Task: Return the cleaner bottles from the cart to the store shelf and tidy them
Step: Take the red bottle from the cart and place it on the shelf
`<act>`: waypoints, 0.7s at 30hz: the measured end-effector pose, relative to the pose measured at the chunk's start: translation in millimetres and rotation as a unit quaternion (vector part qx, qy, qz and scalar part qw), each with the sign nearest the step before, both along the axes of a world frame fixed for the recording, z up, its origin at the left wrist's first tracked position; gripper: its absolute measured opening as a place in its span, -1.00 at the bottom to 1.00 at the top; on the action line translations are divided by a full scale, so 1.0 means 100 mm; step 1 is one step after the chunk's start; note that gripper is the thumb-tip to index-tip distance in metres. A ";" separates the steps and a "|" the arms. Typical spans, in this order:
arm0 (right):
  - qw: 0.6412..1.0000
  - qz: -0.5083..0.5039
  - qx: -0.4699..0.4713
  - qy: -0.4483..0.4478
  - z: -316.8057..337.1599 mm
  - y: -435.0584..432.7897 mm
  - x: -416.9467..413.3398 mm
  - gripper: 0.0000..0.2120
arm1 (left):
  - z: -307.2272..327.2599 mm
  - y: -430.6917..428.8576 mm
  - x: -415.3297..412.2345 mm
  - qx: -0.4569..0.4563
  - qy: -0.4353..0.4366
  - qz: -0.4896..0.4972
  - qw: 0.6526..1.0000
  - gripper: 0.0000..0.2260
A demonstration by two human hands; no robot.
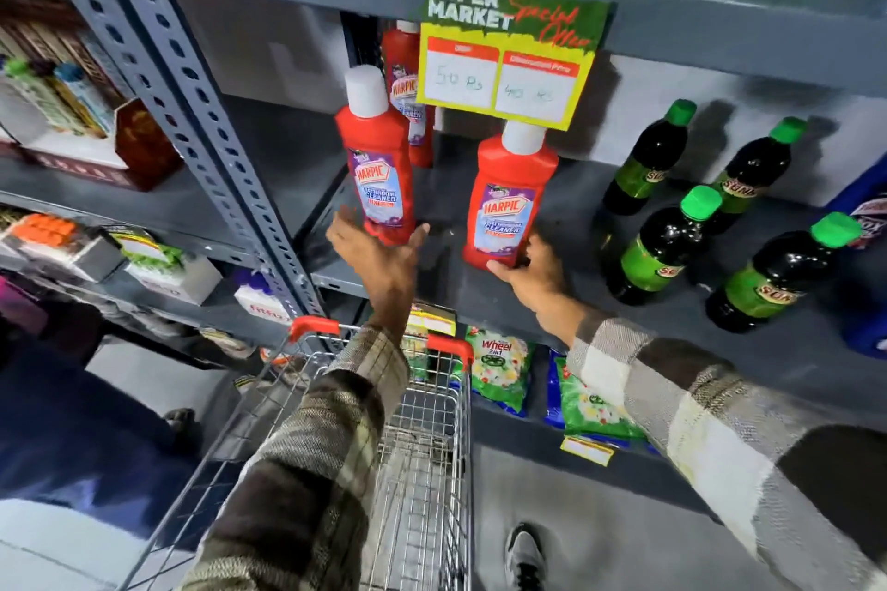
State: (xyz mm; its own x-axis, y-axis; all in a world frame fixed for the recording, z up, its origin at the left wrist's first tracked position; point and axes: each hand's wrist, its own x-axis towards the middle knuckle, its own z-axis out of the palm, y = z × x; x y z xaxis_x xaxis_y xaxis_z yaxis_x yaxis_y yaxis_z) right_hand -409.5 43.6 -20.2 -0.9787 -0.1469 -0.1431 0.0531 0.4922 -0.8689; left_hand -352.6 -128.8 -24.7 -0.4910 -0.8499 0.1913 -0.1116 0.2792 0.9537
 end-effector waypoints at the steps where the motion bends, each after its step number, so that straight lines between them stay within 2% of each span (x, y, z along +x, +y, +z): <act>1: 1.000 -0.009 -0.007 0.001 -0.04 -0.04 0.02 -0.53 | -0.03 -0.08 -0.05 0.037 -0.008 -0.014 0.999 -0.04; 2: 1.000 -0.017 -0.016 0.006 -0.11 -0.07 0.02 -0.57 | -0.08 -0.16 -0.12 0.076 -0.005 -0.032 0.997 0.03; 4: 0.999 -0.034 -0.017 0.019 -0.20 -0.10 0.02 -0.61 | -0.21 -0.28 -0.23 0.086 -0.045 -0.037 0.995 0.08; 6: 0.998 -0.047 -0.011 0.029 -0.25 -0.12 0.01 -0.61 | -0.33 -0.29 -0.27 0.024 -0.108 -0.020 0.994 -0.01; 8: 0.998 -0.057 -0.018 0.027 -0.26 -0.13 -0.01 -0.60 | -0.35 -0.25 -0.28 -0.003 -0.132 0.001 0.991 -0.13; 11: 0.997 -0.065 -0.012 0.027 -0.27 -0.17 -0.01 -0.61 | -0.38 -0.25 -0.30 -0.022 -0.130 0.019 0.991 -0.22; 21: 0.995 -0.095 0.003 0.032 -0.24 -0.23 0.02 -0.67 | -0.38 -0.29 -0.24 -0.027 -0.094 -0.008 0.995 -0.25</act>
